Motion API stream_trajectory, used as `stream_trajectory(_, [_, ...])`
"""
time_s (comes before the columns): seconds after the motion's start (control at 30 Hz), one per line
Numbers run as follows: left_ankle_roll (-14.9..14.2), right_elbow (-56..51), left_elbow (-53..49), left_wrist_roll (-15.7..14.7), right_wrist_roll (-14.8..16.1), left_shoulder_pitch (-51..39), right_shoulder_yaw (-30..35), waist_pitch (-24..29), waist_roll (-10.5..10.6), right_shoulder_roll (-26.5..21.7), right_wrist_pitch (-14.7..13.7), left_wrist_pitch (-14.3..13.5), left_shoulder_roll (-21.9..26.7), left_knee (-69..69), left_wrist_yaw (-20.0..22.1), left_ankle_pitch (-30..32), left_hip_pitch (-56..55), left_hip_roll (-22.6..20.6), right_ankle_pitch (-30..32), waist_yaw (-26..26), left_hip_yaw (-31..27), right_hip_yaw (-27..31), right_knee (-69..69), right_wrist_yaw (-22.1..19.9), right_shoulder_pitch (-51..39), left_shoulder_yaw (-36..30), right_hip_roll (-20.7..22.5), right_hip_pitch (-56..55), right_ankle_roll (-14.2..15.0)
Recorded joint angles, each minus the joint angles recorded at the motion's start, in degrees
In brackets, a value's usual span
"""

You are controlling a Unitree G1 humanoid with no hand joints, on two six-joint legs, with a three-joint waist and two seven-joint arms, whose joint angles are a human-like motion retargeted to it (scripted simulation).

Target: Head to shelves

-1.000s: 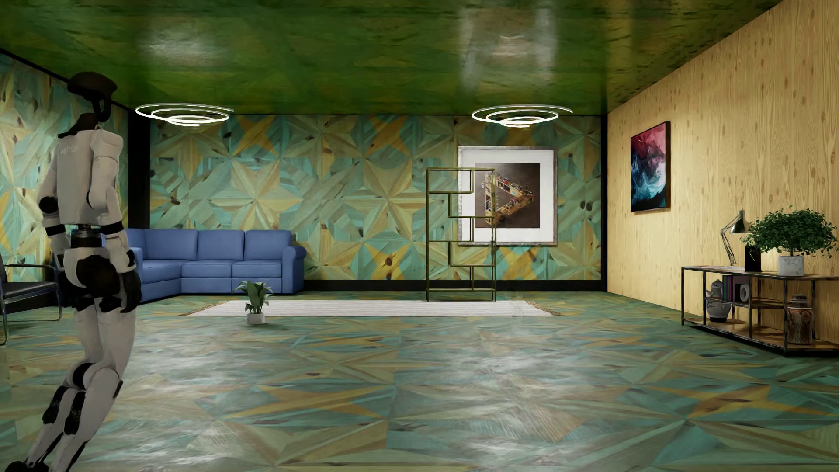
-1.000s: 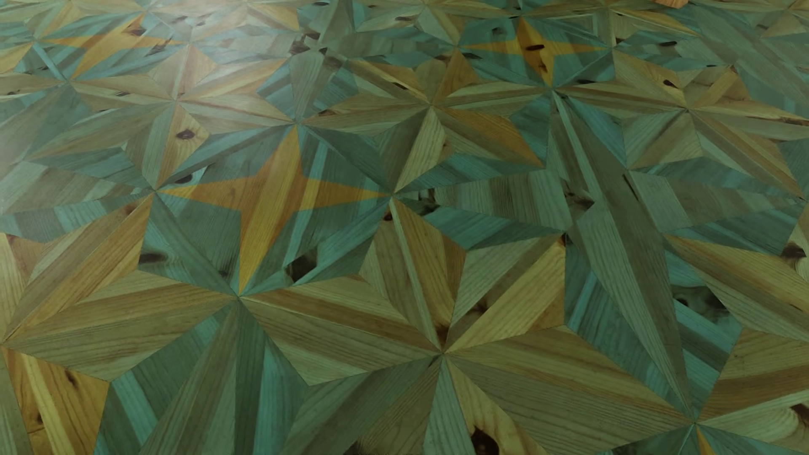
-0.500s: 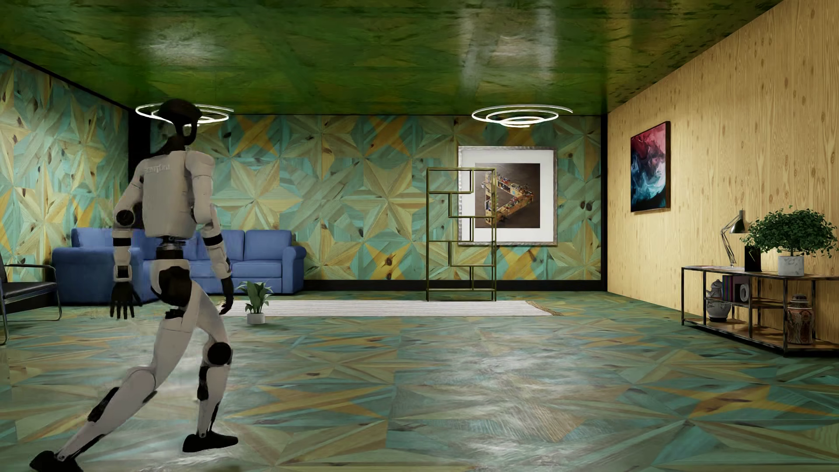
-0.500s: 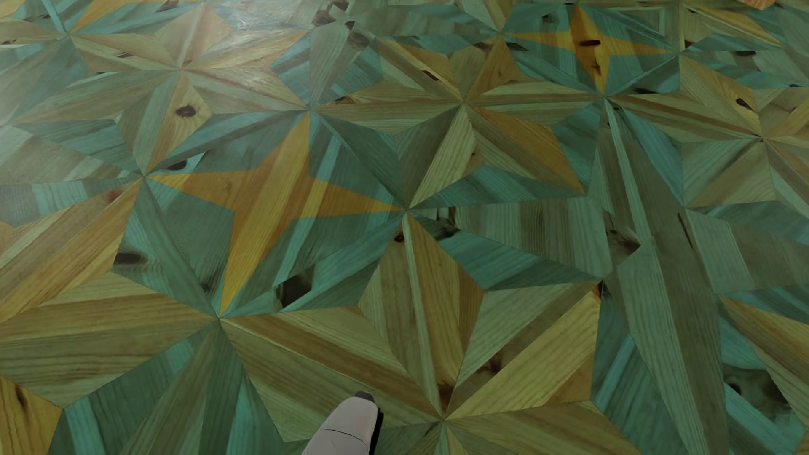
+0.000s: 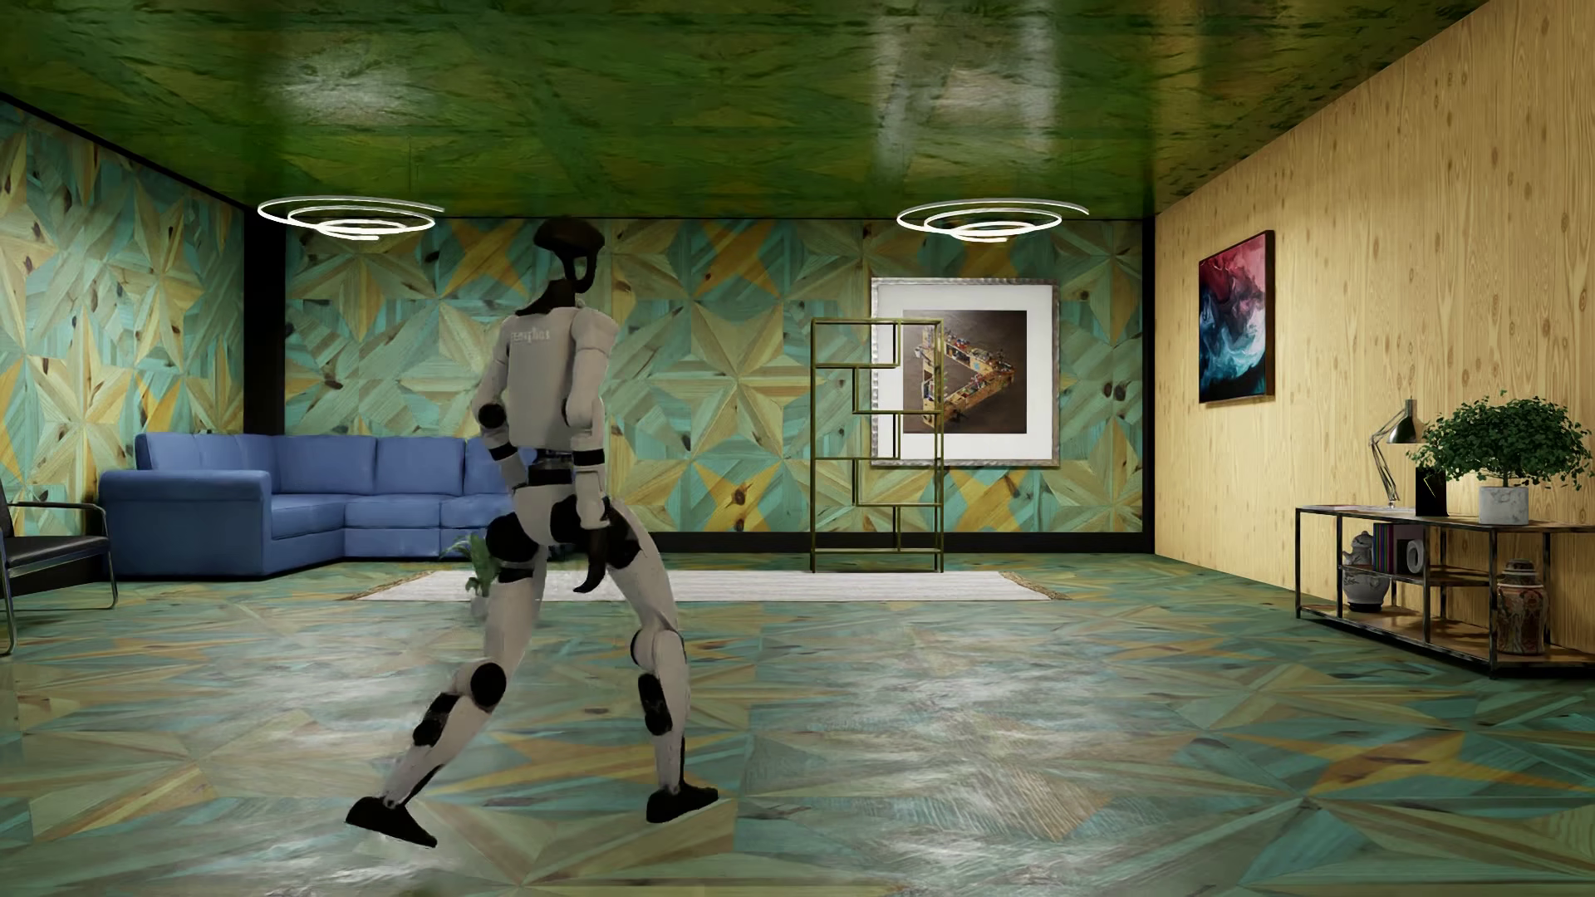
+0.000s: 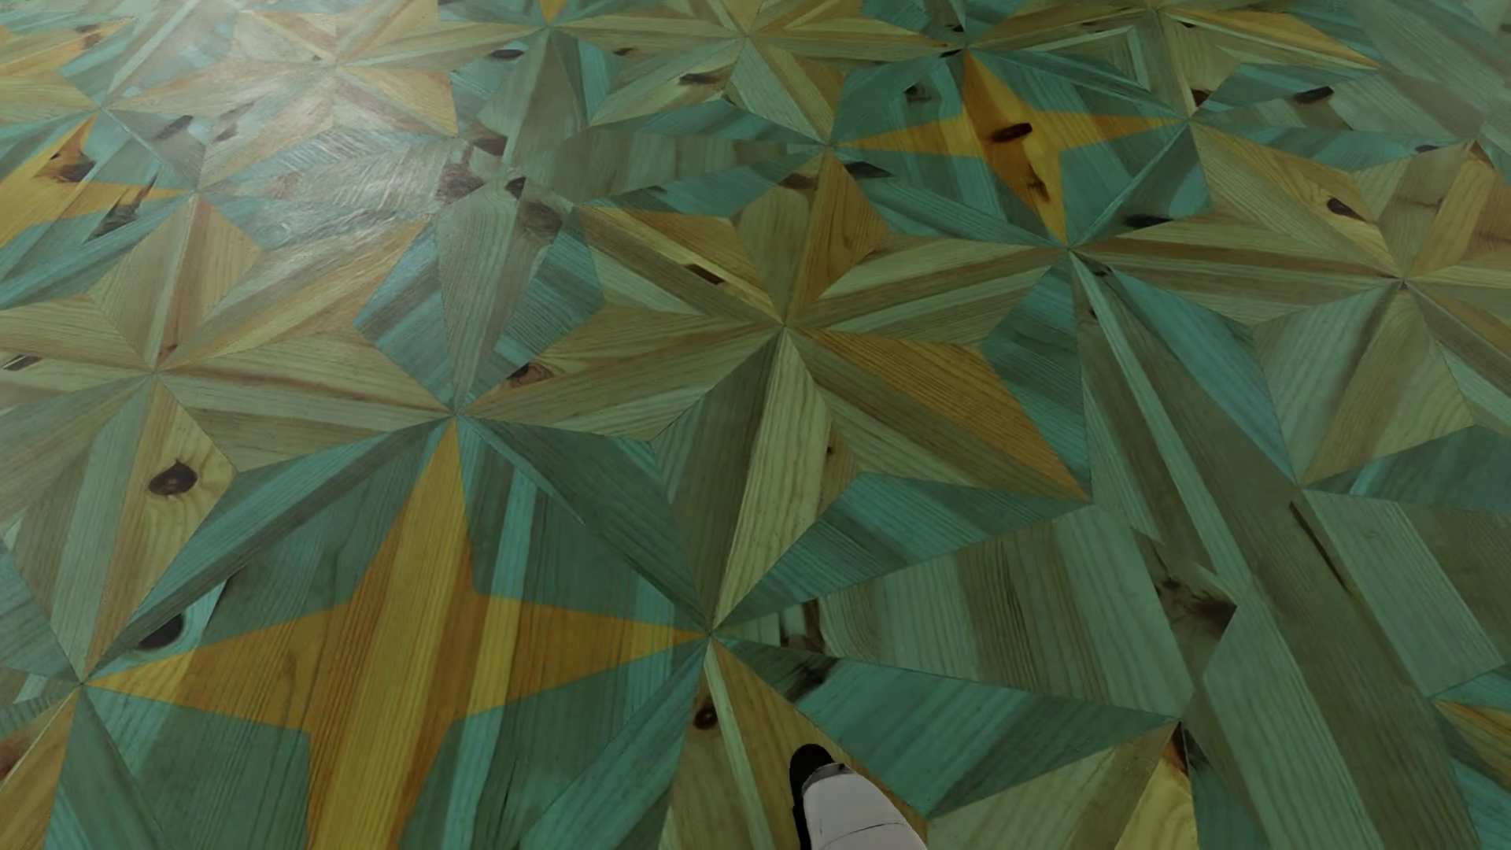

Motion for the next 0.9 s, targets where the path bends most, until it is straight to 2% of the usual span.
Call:
stream_trajectory(0.03, [0.0,0.5,0.8,0.0,0.0,0.6,-0.1,-0.6,0.6,0.4,0.0,0.0,-0.4,3.5,0.0,4.8,-0.9,1.2,11.3,-1.3,0.0,0.0,5.0,0.0,-0.3,1.4,0.0,-2.4,0.0])
stream_trajectory(0.07, [0.0,2.0,3.0,0.0,0.0,1.2,0.0,-1.3,2.6,0.6,0.0,0.0,-1.6,9.7,0.0,13.7,-2.1,3.6,16.5,-0.1,0.0,0.0,9.5,0.0,-0.1,1.7,2.4,-2.5,0.0])
stream_trajectory(0.1, [0.0,3.1,5.2,0.0,0.0,2.5,1.4,-1.8,2.7,0.7,0.0,0.0,-1.8,19.5,0.0,22.9,-5.3,3.8,16.2,2.3,0.0,0.0,12.2,0.0,-0.7,1.1,4.4,-0.3,0.0])
stream_trajectory(0.13, [0.0,3.4,6.4,0.0,0.0,3.3,1.6,-2.4,2.7,1.0,0.0,0.0,-1.6,31.3,0.0,27.1,-11.7,4.9,14.6,4.4,0.0,0.0,13.1,0.0,-1.4,-0.7,7.1,2.4,0.0])
stream_trajectory(0.17, [0.0,4.2,5.8,0.0,0.0,5.0,-2.2,-2.6,3.3,2.0,0.0,0.0,-1.8,41.9,0.0,22.2,-18.2,6.4,10.8,6.5,0.0,0.0,12.2,0.0,-1.9,0.2,9.2,6.7,0.0])
stream_trajectory(0.2, [0.0,3.4,6.7,0.0,0.0,5.5,-2.4,-1.7,2.2,1.7,0.0,0.0,-1.8,46.4,0.0,14.3,-22.7,5.5,6.3,9.4,0.0,0.0,9.2,0.0,-2.8,-0.9,9.4,14.0,0.0])
stream_trajectory(0.23, [0.0,3.0,7.6,0.0,0.0,6.1,-2.4,-1.5,0.7,1.4,0.0,0.0,-1.8,47.1,0.0,9.4,-28.4,4.3,2.0,12.4,0.0,0.0,6.3,0.0,-4.3,-1.7,8.9,20.1,0.0])
stream_trajectory(0.27, [0.0,1.5,8.0,0.0,0.0,7.1,-2.7,-2.1,-0.8,0.9,0.0,0.0,-1.7,43.6,0.0,7.6,-33.7,4.0,-2.4,16.8,0.0,0.0,3.8,0.0,-5.5,-1.1,8.5,24.8,0.0])
stream_trajectory(0.33, [0.0,-5.9,8.3,0.0,0.0,8.4,-3.1,-0.8,-2.9,-1.3,0.0,0.0,-0.9,28.2,0.0,8.3,-39.2,3.4,-11.3,22.4,0.0,0.0,-2.5,0.0,-6.7,-0.9,5.7,37.4,0.0])
stream_trajectory(0.4, [0.0,-9.2,8.4,0.0,0.0,9.5,-5.9,-1.5,-2.9,-2.5,0.0,0.0,-1.1,8.3,0.0,11.7,-43.8,4.9,-20.1,25.8,0.0,0.0,-5.4,0.0,-9.6,0.2,4.6,45.7,0.0])
stream_trajectory(0.43, [0.0,-11.1,8.9,0.0,0.0,9.8,-6.9,-2.5,-2.9,-3.1,0.0,0.0,-1.2,0.9,0.0,13.9,-45.7,5.2,-22.4,26.5,0.0,0.0,-5.6,0.0,-10.7,-0.2,4.2,48.1,0.0])
stream_trajectory(0.47, [0.0,-11.1,9.7,0.0,0.0,10.0,-6.8,-3.3,-2.7,-3.2,0.0,0.0,-1.1,-20.9,0.0,29.6,-46.9,6.6,-23.0,27.5,0.0,0.0,-5.5,0.0,-12.1,-0.6,3.7,50.6,0.0])
stream_trajectory(0.5, [0.0,-11.3,10.2,0.0,0.0,10.4,-8.4,-3.0,-3.2,-3.0,0.0,0.0,-1.2,-2.1,0.0,17.3,-48.1,7.1,-21.3,29.2,0.0,0.0,-4.6,0.0,-12.5,-0.3,1.7,53.3,0.0])
stream_trajectory(0.53, [0.0,-12.2,11.3,0.0,0.0,10.6,-10.6,-2.9,-3.5,-2.6,0.0,0.0,-1.5,4.2,0.0,11.1,-49.5,6.7,-17.7,30.3,0.0,0.0,-2.5,0.0,-11.8,-0.8,-0.5,55.7,0.0])
stream_trajectory(0.57, [0.0,-11.1,13.1,0.0,0.0,11.0,-10.4,-4.3,-4.1,-1.8,0.0,0.0,-1.9,10.5,0.0,14.5,-51.2,6.1,-10.4,30.8,0.0,0.0,2.2,0.0,-10.1,-1.1,-2.5,55.4,0.0])
stream_trajectory(0.6, [0.0,-7.4,15.6,0.0,0.0,11.0,-10.5,-4.7,-5.8,0.3,0.0,0.0,-1.9,16.7,0.0,15.4,-51.5,3.3,1.5,30.1,0.0,0.0,10.4,0.0,-9.1,-1.8,-4.4,53.7,0.0])
stream_trajectory(0.63, [0.0,-4.5,17.1,0.0,0.0,10.4,-11.1,-4.1,-5.9,0.9,0.0,0.0,-2.2,20.0,0.0,12.5,-48.5,1.3,11.3,28.8,0.0,0.0,22.1,0.0,-7.8,-1.3,-4.8,49.7,0.0])
stream_trajectory(0.67, [0.0,-3.6,15.3,0.0,0.0,10.5,-10.3,-3.0,-6.8,1.0,0.0,0.0,-2.6,19.5,0.0,9.4,-44.5,-3.0,14.2,27.9,0.0,0.0,37.1,0.0,-6.6,0.3,-5.9,42.5,0.0])
stream_trajectory(0.7, [0.0,-0.9,14.2,0.0,0.0,10.4,-6.5,-1.9,-6.4,1.4,0.0,0.0,-2.6,16.9,0.0,7.8,-38.2,-4.7,9.0,25.0,0.0,0.0,46.4,0.0,-7.1,0.2,-4.8,37.0,0.0])
stream_trajectory(0.73, [0.0,0.8,12.4,0.0,0.0,9.4,-8.3,-1.5,-4.8,2.8,0.0,0.0,-2.7,14.3,0.0,7.4,-32.9,-4.5,4.4,21.6,0.0,0.0,51.0,0.0,-6.3,0.4,-2.1,30.6,0.0])
stream_trajectory(0.77, [0.0,-2.0,9.3,0.0,0.0,9.0,-5.7,-1.4,-3.6,1.7,0.0,0.0,-2.2,10.4,0.0,7.2,-27.2,-4.6,4.6,17.9,0.0,0.0,49.5,0.0,-4.2,0.2,-0.3,24.5,0.0])
stream_trajectory(0.8, [0.0,2.4,6.8,0.0,0.0,8.8,-8.3,-1.1,-2.8,3.8,0.0,0.0,-1.9,6.2,0.0,7.2,-21.0,-4.6,7.2,14.2,0.0,0.0,41.4,0.0,-3.2,1.2,0.8,20.3,0.0])
stream_trajectory(0.83, [0.0,1.7,3.8,0.0,0.0,7.9,-4.2,-1.7,-2.2,2.7,0.0,0.0,-1.4,3.7,0.0,6.8,-17.4,-4.4,11.2,12.8,0.0,0.0,31.6,0.0,-2.2,1.8,1.7,14.2,0.0])
stream_trajectory(0.87, [0.0,2.2,1.3,0.0,0.0,7.6,-4.0,-1.0,-0.7,2.4,0.0,0.0,-1.4,0.8,0.0,5.7,-10.9,-2.5,13.7,9.0,0.0,0.0,19.0,0.0,-0.5,2.4,2.5,13.0,0.0])
stream_trajectory(0.9, [0.0,2.1,-0.4,0.0,0.0,6.0,-3.8,-1.6,-1.1,2.3,0.0,0.0,-0.8,-0.6,0.0,4.0,-7.6,-2.8,10.7,7.5,0.0,0.0,8.3,0.0,0.4,2.9,1.4,9.8,0.0])
